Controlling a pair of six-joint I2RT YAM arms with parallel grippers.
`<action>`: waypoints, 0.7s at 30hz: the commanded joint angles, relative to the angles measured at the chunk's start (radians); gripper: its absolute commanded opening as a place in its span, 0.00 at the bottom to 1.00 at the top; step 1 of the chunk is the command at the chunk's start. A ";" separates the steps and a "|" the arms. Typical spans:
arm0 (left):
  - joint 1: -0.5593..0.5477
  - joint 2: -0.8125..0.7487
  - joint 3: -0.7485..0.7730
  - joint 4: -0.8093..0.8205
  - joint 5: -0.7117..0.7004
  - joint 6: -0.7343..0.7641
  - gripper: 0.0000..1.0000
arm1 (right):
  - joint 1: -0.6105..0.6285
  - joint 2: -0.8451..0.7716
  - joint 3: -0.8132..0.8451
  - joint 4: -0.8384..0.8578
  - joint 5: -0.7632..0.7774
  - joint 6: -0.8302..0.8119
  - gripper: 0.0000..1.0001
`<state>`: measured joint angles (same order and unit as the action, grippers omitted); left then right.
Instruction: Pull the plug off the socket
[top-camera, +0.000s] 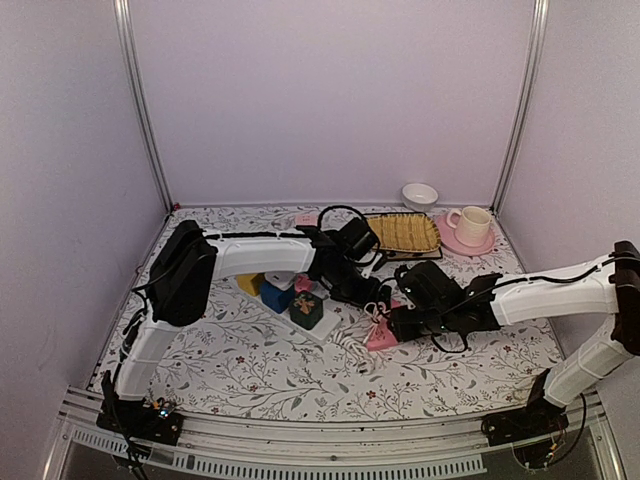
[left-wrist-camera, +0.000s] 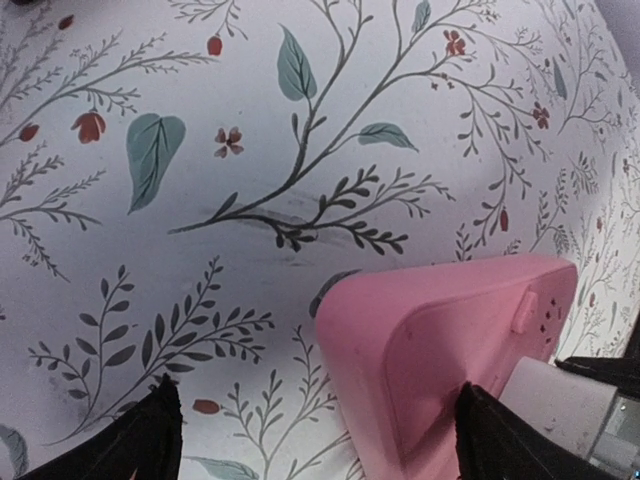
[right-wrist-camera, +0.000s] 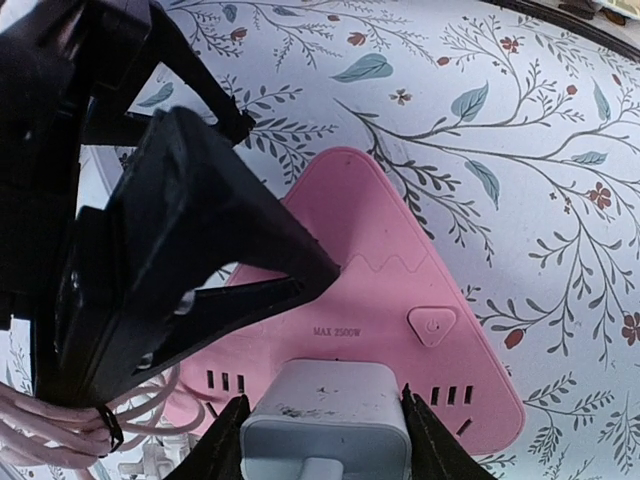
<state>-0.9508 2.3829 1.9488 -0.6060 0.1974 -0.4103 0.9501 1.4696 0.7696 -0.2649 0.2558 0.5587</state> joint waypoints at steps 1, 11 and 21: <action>-0.016 0.053 0.027 -0.069 -0.055 0.016 0.95 | 0.015 0.018 0.059 0.023 0.009 -0.007 0.36; -0.016 0.076 0.019 -0.126 -0.144 0.022 0.95 | 0.018 -0.006 0.110 0.018 0.057 -0.027 0.32; -0.021 0.074 -0.038 -0.125 -0.164 0.025 0.95 | 0.017 -0.011 0.153 0.001 0.079 -0.042 0.32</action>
<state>-0.9558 2.3947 1.9778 -0.6151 0.1390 -0.4110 0.9550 1.4899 0.8436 -0.3386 0.2977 0.5236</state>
